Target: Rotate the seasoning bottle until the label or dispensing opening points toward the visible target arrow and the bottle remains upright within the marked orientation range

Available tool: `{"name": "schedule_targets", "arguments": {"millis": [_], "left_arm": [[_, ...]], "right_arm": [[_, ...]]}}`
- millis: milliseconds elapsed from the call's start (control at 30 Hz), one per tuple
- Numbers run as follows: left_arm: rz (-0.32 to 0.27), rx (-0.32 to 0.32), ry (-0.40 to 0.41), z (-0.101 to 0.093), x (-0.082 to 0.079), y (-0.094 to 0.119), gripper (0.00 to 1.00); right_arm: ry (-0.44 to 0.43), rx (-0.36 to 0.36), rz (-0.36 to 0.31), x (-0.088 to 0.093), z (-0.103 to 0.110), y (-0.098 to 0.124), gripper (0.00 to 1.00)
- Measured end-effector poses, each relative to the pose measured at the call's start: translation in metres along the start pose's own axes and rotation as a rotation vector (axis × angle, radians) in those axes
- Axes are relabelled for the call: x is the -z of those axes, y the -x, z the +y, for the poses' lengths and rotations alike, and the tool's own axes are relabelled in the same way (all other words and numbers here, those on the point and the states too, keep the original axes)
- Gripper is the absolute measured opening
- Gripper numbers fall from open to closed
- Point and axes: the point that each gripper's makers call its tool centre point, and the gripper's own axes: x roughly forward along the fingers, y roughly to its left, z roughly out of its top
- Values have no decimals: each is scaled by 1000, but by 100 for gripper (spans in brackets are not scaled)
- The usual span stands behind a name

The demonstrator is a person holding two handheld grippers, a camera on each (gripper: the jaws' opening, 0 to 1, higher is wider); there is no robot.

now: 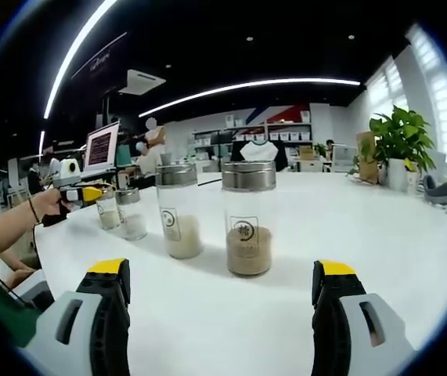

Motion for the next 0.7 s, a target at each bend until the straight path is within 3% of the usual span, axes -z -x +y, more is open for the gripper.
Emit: {"name": "schedule_targets", "arguments": {"millis": [267, 433, 467, 533, 600, 700], "left_arm": [[8, 24, 6, -5, 0, -2, 33], [3, 10, 5, -3, 0, -1, 34], [14, -34, 54, 3, 3, 1, 34], [21, -42, 5, 6, 5, 2, 43], [14, -53, 21, 7, 5, 4, 54], [-28, -52, 44, 6, -2, 9, 51]], "right_arm": [[3, -6, 6, 1, 2, -1, 99], [3, -6, 7, 1, 2, -1, 99], [3, -6, 7, 1, 1, -1, 99], [2, -5, 5, 0, 0, -1, 99], [3, -1, 2, -1, -1, 0, 99], [0, 3, 7, 0, -2, -1, 99]]}}
